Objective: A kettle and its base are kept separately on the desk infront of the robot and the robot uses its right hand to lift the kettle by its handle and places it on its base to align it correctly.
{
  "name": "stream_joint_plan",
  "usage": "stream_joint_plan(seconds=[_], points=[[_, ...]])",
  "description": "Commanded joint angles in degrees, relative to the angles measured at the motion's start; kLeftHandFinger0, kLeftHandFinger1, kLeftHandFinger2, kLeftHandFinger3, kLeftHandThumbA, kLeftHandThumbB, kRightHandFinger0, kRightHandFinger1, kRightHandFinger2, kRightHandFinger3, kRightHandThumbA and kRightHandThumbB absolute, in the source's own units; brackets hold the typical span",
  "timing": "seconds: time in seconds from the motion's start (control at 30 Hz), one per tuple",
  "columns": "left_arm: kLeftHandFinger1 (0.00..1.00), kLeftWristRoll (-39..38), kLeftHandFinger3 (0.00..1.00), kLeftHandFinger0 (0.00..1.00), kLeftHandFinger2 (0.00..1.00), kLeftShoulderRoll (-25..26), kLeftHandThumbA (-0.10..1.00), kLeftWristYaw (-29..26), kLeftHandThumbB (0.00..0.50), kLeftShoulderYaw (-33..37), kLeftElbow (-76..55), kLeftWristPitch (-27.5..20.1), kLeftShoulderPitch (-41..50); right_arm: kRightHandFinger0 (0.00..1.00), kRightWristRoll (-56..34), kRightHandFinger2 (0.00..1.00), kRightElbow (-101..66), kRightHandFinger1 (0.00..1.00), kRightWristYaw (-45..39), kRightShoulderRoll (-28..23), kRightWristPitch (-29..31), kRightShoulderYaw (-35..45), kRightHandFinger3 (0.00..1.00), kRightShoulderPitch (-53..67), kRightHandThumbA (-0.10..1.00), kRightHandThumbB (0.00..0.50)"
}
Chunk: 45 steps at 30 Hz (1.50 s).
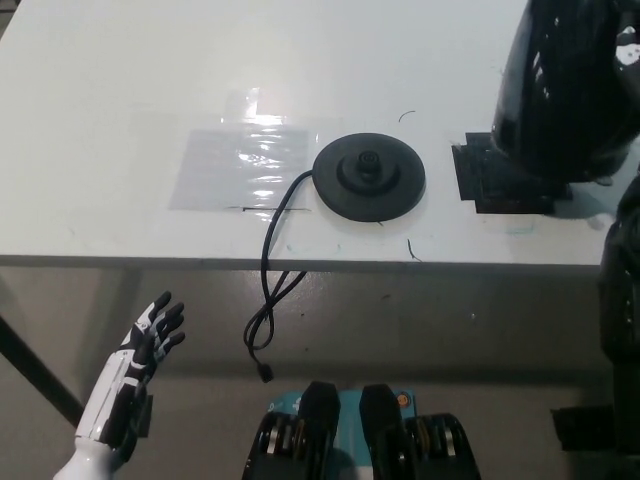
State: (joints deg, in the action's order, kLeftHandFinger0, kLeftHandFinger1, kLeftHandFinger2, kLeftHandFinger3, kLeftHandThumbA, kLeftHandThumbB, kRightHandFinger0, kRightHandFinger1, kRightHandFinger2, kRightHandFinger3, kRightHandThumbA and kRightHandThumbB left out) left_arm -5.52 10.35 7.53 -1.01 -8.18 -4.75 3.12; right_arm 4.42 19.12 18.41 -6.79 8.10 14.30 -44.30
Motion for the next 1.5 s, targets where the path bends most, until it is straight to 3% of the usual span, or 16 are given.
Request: stream_joint_plan(seconds=[0.0, 0.23, 0.3, 0.47, 0.77, 0.93, 1.1, 1.27, 1.47], points=[[1.00, -0.57, 1.00, 1.00, 1.00, 1.29, 0.96, 0.88, 0.045, -0.70, -1.20, -1.38, -0.90, 0.00, 0.44, 0.60, -2.93, 0.19, 1.61, 0.54, 5.26, -1.28, 0.75, -7.38, -0.10, 0.106], [1.00, -0.51, 1.00, 1.00, 1.00, 1.20, 0.95, 0.90, 0.037, -0.62, -0.93, -1.69, -0.98, 0.00, 3.46, 0.69, 2.44, 0.28, 2.43, 1.54, 8.31, -4.63, 0.83, -10.52, -0.10, 0.144], [1.00, -0.63, 1.00, 1.00, 1.00, 1.29, 0.96, 1.06, 0.024, -0.62, -0.82, -2.06, -1.00, 0.00, 4.23, 0.68, 3.80, 0.28, 2.94, 2.34, 10.48, -5.87, 0.82, -11.68, -0.10, 0.177], [1.00, -0.48, 1.00, 1.00, 1.00, 1.41, 0.96, 1.12, 0.038, -0.55, -0.45, -2.35, -1.07, 0.02, 5.91, 0.72, 2.17, 0.33, 4.79, 5.85, 7.26, -7.95, 0.76, -13.18, -0.10, 0.195], [1.00, -1.07, 1.00, 1.00, 1.00, 1.15, 0.94, 1.00, 0.042, -0.42, -0.76, -1.78, -0.85, 0.00, 8.69, 0.71, 3.60, 0.35, 6.36, 10.11, 4.28, -11.11, 0.73, -14.55, -0.10, 0.151], [1.00, -0.78, 1.00, 1.00, 1.00, 1.22, 0.92, 1.00, 0.036, -0.26, -1.10, -1.57, -0.84, 0.00, 9.77, 0.67, 6.15, 0.34, 7.56, 11.30, 6.47, -12.01, 0.72, -15.48, -0.10, 0.152], [1.00, -1.05, 1.00, 1.00, 1.00, 1.37, 0.93, 1.17, 0.055, -0.26, -1.07, -1.43, -1.00, 0.00, 8.74, 0.72, 11.71, 0.36, 8.33, 11.97, 11.37, -12.48, 0.73, -17.26, -0.10, 0.151], [1.00, -0.30, 1.00, 1.00, 1.00, 1.38, 0.93, 0.92, 0.058, -0.14, -1.35, -1.45, -0.83, 0.00, 7.62, 0.63, 15.55, 0.27, 7.66, 12.12, 12.16, -12.62, 0.71, -17.60, -0.10, 0.136], [1.00, -0.62, 1.00, 1.00, 1.00, 1.59, 0.93, 1.04, 0.056, -0.29, -1.30, -1.23, -1.09, 0.00, 7.52, 0.47, 19.93, 0.13, 8.54, 11.84, 14.20, -12.37, 0.56, -17.74, -0.10, 0.134]])
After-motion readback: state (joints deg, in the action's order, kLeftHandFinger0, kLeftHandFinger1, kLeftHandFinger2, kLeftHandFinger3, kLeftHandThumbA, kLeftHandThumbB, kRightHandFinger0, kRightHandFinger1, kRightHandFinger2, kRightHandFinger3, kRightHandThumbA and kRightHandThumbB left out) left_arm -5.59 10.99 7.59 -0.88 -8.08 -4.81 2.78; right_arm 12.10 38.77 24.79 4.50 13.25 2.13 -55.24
